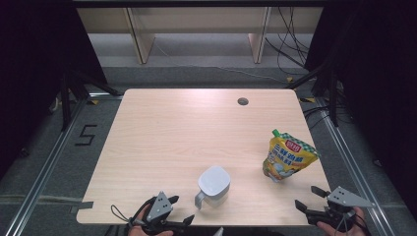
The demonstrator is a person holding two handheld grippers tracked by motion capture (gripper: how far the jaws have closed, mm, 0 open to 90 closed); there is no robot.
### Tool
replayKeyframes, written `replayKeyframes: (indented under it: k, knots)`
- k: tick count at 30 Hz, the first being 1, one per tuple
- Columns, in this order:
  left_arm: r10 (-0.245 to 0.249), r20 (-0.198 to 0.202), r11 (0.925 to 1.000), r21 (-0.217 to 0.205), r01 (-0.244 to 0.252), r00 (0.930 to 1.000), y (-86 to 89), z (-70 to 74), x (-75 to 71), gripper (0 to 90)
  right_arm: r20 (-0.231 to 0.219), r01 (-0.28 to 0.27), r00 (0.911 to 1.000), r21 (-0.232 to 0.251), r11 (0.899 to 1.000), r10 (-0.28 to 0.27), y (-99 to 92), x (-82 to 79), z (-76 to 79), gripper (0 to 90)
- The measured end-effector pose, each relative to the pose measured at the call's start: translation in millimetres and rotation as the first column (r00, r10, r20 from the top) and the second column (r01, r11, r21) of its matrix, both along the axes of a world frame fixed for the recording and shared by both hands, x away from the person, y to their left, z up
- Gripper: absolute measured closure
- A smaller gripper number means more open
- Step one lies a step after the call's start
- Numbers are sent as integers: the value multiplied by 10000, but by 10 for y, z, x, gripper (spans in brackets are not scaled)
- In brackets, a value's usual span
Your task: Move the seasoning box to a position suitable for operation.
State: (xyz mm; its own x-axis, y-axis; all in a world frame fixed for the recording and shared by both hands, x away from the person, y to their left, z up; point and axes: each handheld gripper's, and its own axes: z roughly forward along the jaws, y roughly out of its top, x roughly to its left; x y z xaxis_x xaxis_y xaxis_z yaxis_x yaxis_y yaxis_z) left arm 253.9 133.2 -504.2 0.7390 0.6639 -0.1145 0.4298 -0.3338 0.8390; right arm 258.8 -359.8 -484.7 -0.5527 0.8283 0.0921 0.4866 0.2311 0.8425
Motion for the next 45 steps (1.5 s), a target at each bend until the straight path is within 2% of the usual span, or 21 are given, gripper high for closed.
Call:
replayKeyframes:
  k: [2, 3, 7, 8, 15, 16, 17, 19, 20, 23, 24, 25, 26, 30, 37, 38, 41, 42, 43, 44, 45]
  knots:
    - [13, 4, 10000, -7, -13, 10000, 0, 0, -1, 205, 30, -23, 10000, -38, 10000, 23, -2, 3, 0, 203]
    - [15, 5, 10000, -8, -15, 10000, 1, 1, 0, 205, 268, -140, 9995, -263, 9996, 147, -19, 19, 1, 203]
    - [32, -9, 10000, 37, -32, 10000, 4, 9, 1, 205, 271, -137, 9995, -256, 9996, 144, -19, 20, 0, 203]
    - [47, -16, 10000, -7, -47, 10000, 2, 9, -1, 205, -14, 5, 10000, 4, 10000, -5, -1, 1, -1, 202]
    - [233, 21, 9995, -195, -232, 9997, -12, 5, 4, 205, -14, 5, 10000, -1, 10000, -5, -1, 2, -2, 202]
    - [169, 72, 9998, 41, -170, 9998, -4, 8, 16, 205, -22, 9, 10000, 5, 10000, -9, -1, 1, -2, 203]
    - [185, 78, 9997, -171, -184, 9998, -25, 0, 19, 204, -18, 52, 10000, 16, 10000, -52, -3, 0, -3, 202]
    - [142, 102, 9999, 39, -143, 9998, -26, 11, 28, 205, -10, 60, 10000, -8, 10000, -60, -9, 1, -5, 203]
    - [161, 182, 9998, -104, -160, 9997, -37, 6, 42, 203, 215, 34, 9998, -196, 9998, -30, -26, 19, -11, 202]
    - [314, 136, 9990, -324, -310, 9994, -58, 10, 50, 198, 126, -36, 9999, -133, 9999, 38, -31, 13, -9, 203]
    - [276, 190, 9994, -190, -272, 9994, -54, 21, 61, 198, 185, -61, 9998, -180, 9998, 65, -36, 15, -13, 202]
    - [274, 277, 9995, -163, -269, 9992, -60, 28, 72, 198, -68, 56, 10000, 13, 10000, -56, -23, -6, -13, 202]
    - [346, 295, 9993, -180, -340, 9990, -81, 37, 88, 197, 77, -49, 10000, -75, 10000, 50, -44, 4, -12, 202]
    - [272, 397, 9995, -165, -266, 9988, -124, 36, 121, 196, -48, 110, 9999, 4, 9999, -110, -37, -20, -17, 202]
    - [366, 623, 9990, -275, -349, 9974, -223, 17, 174, 198, 165, 84, 9998, -209, 9997, -80, -68, -9, -17, 202]
    - [366, 640, 9990, -260, -350, 9973, -242, 19, 174, 198, -50, 164, 9999, -37, 9999, -164, -49, -14, -19, 202]
    - [363, 744, 9992, -218, -348, 9966, -280, 16, 185, 198, -88, 175, 9998, -23, 9998, -175, -37, -8, -17, 202]
    - [398, 764, 9989, -289, -377, 9963, -294, 13, 187, 200, 37, 37, 10000, -145, 9999, -36, -41, 7, -21, 202]
    - [362, 839, 9991, -231, -343, 9958, -299, 15, 196, 205, -21, 194, 9998, -189, 9996, -195, -31, 4, -33, 202]
    - [464, 812, 9982, -412, -431, 9956, -325, 13, 189, 205, -21, 194, 9998, -189, 9996, -195, -31, 4, -33, 202]
    - [306, 866, 9992, -292, -282, 9958, -326, 14, 203, 210, 146, 98, 9999, -373, 9993, -93, -48, 16, -33, 203]
